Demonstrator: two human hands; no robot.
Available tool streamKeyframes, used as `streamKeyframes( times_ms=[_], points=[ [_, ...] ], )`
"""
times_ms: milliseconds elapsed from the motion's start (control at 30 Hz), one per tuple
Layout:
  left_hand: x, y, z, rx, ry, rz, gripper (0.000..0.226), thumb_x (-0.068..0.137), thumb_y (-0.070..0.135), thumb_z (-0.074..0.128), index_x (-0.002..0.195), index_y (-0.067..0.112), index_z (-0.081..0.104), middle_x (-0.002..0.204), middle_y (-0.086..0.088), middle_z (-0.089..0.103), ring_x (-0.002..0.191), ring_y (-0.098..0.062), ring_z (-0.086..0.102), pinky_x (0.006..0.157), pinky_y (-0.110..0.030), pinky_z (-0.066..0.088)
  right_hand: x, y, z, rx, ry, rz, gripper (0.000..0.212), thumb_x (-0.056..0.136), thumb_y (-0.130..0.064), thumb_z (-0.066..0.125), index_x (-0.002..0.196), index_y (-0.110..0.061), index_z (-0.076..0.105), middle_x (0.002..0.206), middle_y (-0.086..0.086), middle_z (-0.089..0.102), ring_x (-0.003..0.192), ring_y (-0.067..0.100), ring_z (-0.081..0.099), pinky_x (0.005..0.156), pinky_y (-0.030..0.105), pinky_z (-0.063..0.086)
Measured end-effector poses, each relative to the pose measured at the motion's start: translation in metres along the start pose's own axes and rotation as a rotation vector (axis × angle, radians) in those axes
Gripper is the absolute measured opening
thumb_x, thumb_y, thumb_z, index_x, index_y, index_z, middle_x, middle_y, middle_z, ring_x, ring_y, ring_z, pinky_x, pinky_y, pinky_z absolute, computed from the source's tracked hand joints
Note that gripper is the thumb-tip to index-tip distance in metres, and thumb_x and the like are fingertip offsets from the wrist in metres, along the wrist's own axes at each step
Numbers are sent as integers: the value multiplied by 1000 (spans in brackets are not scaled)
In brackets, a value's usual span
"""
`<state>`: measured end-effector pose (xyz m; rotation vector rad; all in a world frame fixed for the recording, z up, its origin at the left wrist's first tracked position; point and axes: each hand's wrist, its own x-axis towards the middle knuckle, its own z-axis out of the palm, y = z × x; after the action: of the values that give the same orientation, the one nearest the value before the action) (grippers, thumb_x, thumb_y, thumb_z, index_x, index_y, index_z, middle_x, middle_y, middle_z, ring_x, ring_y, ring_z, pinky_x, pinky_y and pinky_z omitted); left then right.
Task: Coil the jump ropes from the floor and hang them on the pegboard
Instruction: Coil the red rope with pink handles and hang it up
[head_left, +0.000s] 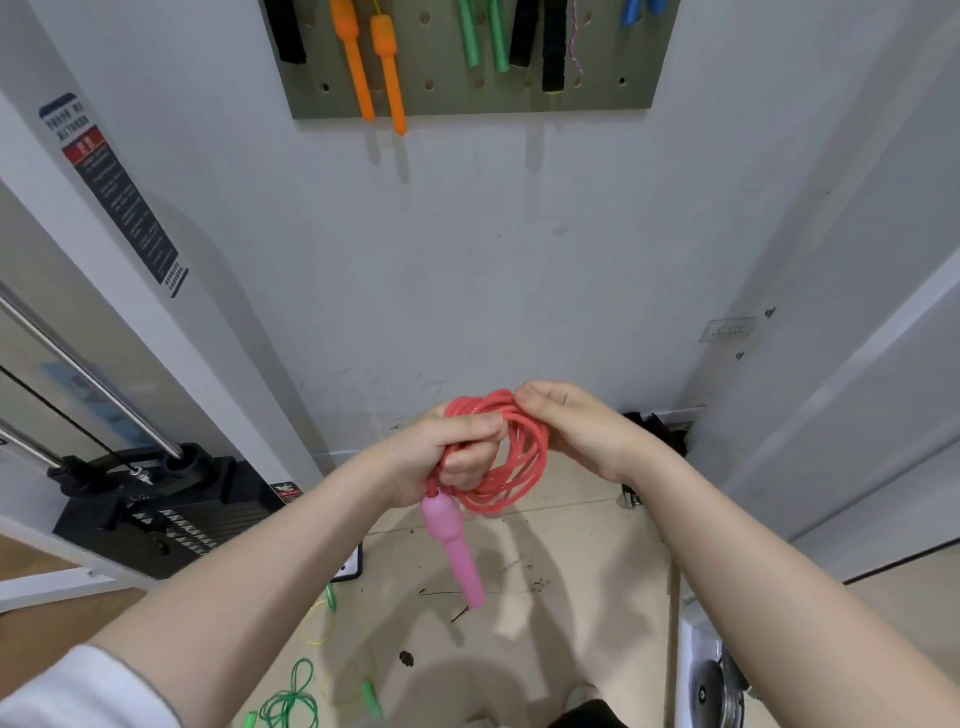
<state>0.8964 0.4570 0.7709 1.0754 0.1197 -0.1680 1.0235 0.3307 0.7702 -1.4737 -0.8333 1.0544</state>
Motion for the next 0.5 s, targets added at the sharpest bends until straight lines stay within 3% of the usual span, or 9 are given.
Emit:
streamKeyframes(
  times_ms=[100, 200, 267, 333, 400, 500],
  points=[
    [-1, 1, -2, -182, 45, 154, 40, 56, 37, 85, 53, 16, 51, 31, 12, 34, 25, -2, 21, 33, -15, 23, 4, 15, 0, -22, 17, 31, 61, 86, -61, 42, 77, -3, 56, 66, 13, 50, 60, 18, 47, 61, 21, 44],
    [2, 14, -4, -451, 230, 346, 30, 69, 32, 70, 50, 19, 52, 37, 11, 36, 30, -2, 24, 34, -13, 30, 2, 34, 6, -342, -12, 131, 37, 99, -34, 38, 73, -12, 53, 57, 3, 46, 54, 12, 43, 61, 26, 36],
    [8, 20, -11, -509, 420, 376, 35, 86, 30, 51, 55, 15, 59, 48, 6, 56, 38, -2, 48, 39, -13, 41, 2, 45, 13, -585, -74, 176, 16, 97, -15, 41, 85, -13, 52, 61, -3, 46, 54, 9, 43, 59, 26, 39],
    [14, 17, -17, -429, 545, 360, 34, 97, 25, 40, 75, 9, 60, 66, 0, 71, 55, -7, 66, 48, -15, 51, 2, 40, 24, -802, -164, 183, 17, 93, -8, 40, 104, -13, 52, 68, -4, 48, 56, 11, 48, 58, 25, 42],
    [19, 8, -17, -207, 624, 310, 24, 99, 20, 39, 85, 6, 54, 77, -3, 74, 67, -8, 70, 58, -16, 55, 4, 26, 35, -1033, -280, 136, 30, 91, -9, 44, 120, -11, 50, 85, 2, 58, 74, 20, 58, 65, 27, 41],
    [23, -7, -8, 194, 655, 207, 20, 97, 14, 44, 93, 0, 58, 90, -7, 69, 66, -1, 67, 63, -15, 53, 7, 3, 49, -1384, -351, 29, 29, 93, -15, 45, 119, -4, 53, 116, 15, 59, 106, 30, 56, 78, 32, 42]
  ],
)
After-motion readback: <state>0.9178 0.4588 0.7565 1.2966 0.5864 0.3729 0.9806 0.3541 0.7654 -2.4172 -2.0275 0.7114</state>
